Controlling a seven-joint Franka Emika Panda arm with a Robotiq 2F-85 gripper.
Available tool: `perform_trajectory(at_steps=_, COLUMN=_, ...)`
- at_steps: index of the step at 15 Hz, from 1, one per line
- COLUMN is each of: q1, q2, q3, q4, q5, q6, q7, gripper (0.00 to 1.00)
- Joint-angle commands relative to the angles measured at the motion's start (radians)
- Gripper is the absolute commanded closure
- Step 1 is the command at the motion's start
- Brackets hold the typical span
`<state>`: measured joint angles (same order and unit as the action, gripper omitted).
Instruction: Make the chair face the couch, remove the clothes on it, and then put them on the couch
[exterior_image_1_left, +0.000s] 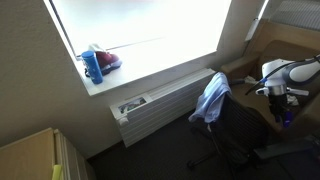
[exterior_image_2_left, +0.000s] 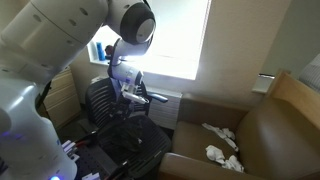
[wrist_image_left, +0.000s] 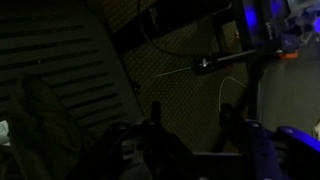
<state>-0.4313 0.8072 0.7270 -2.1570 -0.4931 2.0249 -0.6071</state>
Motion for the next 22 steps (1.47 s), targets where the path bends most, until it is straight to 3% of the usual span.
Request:
perform_trajectory(at_steps=1, q1=0.072, q2=-0.019, q3=-0.117, q4=0.041, q5=0.169, q6=0.121, q7=-0.154, gripper=0.07)
perform_trajectory(at_steps=2, q1=0.084, q2=-0.020, q3=-0.135, q4=0.043, q5=0.232, q6=0.155, q7=-0.178, gripper=0.01)
perform_trajectory(at_steps=5, q1=0.096, q2=-0.072, q3=-0.147, q4=-0.027, q5=0.440, q6=0.328, q7=-0.196, gripper=0.00)
perform_trajectory(at_steps=10, q1=0.050, q2=-0.038, q3=-0.072, q4=-0.094, q5=0.771, q6=0.571, q7=-0.264, gripper=0.00)
perform_trajectory(at_steps=14, q1=-0.027, q2=0.060, q3=0.030, q4=-0.133, q5=0.954, q6=0.805, q7=-0.335, gripper=0.00)
perform_trajectory(at_steps=15, q1=0.042, q2=0.016, q3=-0.029, q4=-0.098, q5=0.882, q6=0.711, q7=-0.273, gripper=0.00)
perform_trajectory(at_steps=18, q1=0.034, q2=0.037, q3=-0.020, q4=-0.097, q5=0.872, q6=0.728, q7=-0.270, gripper=0.00)
perform_trajectory(at_steps=22, q1=0.149, q2=0.074, q3=-0.137, q4=-0.075, q5=0.736, q6=0.922, q7=-0.252, gripper=0.00)
